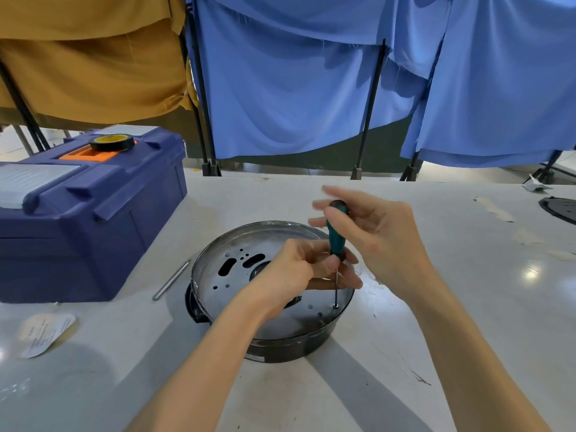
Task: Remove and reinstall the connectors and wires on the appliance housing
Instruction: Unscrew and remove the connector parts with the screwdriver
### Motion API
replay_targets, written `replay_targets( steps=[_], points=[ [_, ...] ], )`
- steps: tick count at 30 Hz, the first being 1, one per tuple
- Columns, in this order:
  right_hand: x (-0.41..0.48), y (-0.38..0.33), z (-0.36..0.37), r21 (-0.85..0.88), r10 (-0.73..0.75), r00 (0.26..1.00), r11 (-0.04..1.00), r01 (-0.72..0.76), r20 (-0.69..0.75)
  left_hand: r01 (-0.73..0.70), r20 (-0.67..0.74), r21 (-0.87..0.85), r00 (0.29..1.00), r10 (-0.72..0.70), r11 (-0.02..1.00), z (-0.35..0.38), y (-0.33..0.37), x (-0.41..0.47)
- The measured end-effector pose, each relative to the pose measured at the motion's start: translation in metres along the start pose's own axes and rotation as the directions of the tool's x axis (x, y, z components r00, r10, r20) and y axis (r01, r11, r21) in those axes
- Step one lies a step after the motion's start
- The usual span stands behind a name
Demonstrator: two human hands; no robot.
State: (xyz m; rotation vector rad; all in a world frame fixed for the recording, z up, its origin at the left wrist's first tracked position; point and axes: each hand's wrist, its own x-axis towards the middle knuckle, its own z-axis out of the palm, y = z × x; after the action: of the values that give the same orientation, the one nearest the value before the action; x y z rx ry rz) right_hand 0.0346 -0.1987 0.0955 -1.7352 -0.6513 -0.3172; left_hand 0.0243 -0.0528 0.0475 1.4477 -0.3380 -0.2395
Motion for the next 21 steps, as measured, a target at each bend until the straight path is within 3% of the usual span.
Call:
replay_targets(
  steps=[2, 4, 7, 9, 11, 13, 15, 17, 21],
  points=[
    [-0.002, 0.000, 0.001, -0.032, -0.031, 0.999, 0.999, 0.031, -0.017, 0.002, 0.003, -0.039, 1.000, -0.002, 0.999, 0.000, 0.001, -0.002],
    [-0.005, 0.001, 0.005, -0.120, -0.055, 0.987, 0.992, 0.038, -0.149, -0.011, -0.031, -0.079, 0.999, 0.009, 0.997, 0.003, 0.001, -0.003],
    [-0.011, 0.006, 0.017, -0.278, -0.131, 0.911, 0.960, 0.018, -0.392, -0.024, -0.071, -0.034, 0.997, 0.021, 0.999, 0.011, -0.001, 0.001],
    [-0.015, 0.006, 0.020, -0.307, -0.146, 0.867, 0.952, -0.009, -0.477, -0.013, -0.058, 0.003, 0.998, 0.014, 1.000, 0.014, -0.001, 0.004],
    [-0.013, 0.005, 0.014, -0.253, -0.076, 0.916, 0.967, -0.029, -0.395, -0.005, -0.040, 0.010, 0.999, 0.006, 1.000, 0.012, -0.001, 0.004],
    [-0.011, 0.003, 0.005, -0.096, 0.022, 0.983, 0.995, -0.040, -0.182, 0.008, -0.018, -0.016, 1.000, -0.008, 1.000, 0.007, 0.000, 0.002],
    [-0.011, 0.002, 0.003, 0.016, 0.010, 0.999, 1.000, -0.009, -0.045, 0.010, 0.009, -0.044, 1.000, -0.010, 0.999, 0.003, 0.001, -0.001],
    [-0.013, 0.002, 0.005, -0.021, -0.030, 0.997, 0.999, 0.028, -0.075, 0.012, 0.007, -0.051, 1.000, -0.011, 0.999, 0.002, 0.001, -0.003],
    [-0.015, 0.004, 0.016, -0.185, -0.085, 0.949, 0.982, 0.029, -0.305, -0.003, -0.078, -0.009, 0.997, 0.002, 1.000, 0.009, 0.003, -0.003]
  ],
)
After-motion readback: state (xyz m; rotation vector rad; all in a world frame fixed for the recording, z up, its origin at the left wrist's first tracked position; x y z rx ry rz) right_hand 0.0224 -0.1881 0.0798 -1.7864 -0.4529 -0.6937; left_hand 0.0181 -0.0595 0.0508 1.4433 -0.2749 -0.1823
